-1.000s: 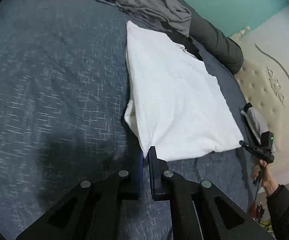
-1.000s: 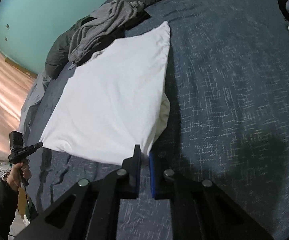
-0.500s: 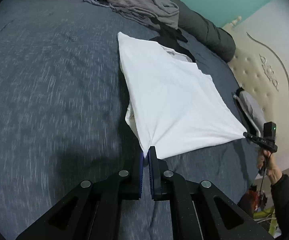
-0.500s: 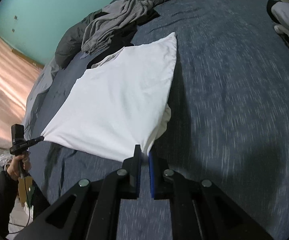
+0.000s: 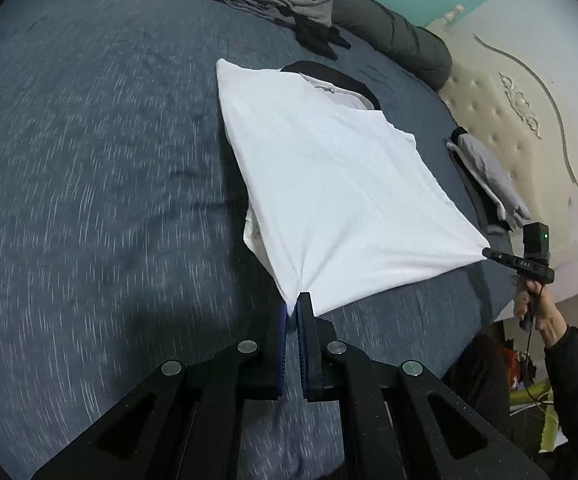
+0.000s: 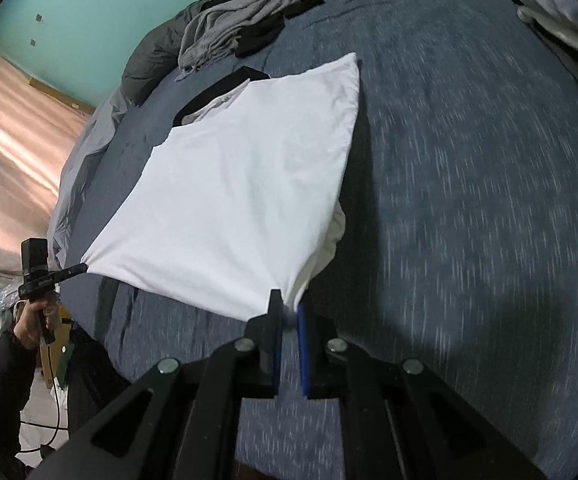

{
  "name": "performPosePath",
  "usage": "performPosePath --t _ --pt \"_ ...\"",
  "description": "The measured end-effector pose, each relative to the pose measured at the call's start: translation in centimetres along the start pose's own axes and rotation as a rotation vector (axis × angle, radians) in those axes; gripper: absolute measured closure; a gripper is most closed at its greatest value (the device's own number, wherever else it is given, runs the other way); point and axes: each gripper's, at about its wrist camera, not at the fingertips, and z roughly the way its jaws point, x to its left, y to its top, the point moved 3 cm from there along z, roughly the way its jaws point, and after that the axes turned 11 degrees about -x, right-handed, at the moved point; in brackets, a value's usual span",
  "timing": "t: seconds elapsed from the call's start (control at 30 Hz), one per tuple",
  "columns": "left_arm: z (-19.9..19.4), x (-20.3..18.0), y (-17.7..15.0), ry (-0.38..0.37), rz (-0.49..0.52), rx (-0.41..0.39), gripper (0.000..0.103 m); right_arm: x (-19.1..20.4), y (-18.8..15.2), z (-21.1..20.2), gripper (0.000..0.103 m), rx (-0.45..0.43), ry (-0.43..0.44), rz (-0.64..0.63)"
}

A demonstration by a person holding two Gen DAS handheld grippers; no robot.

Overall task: Fold clothes
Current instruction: 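Pull the bundle corner with both grippers to square the fold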

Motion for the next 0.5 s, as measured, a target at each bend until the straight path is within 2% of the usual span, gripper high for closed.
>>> performPosePath --t 0.17,0.37,0.5 --pt "-0.2 0.7 -2.3 0.004 -0.012 0.015 0.098 -0.1 -1.9 0.4 0.097 0.020 -0.021 -0.005" --pt "2.1 2.2 -4.1 0.040 -0.047 0.041 0.098 -0.2 -3.1 2.3 0.097 0.052 -0.080 -0.040" --pt "3.4 3.0 -4.6 0.040 -0.080 0.062 0.096 -0.5 -3.7 2.7 0.093 0.067 -0.086 -0.045"
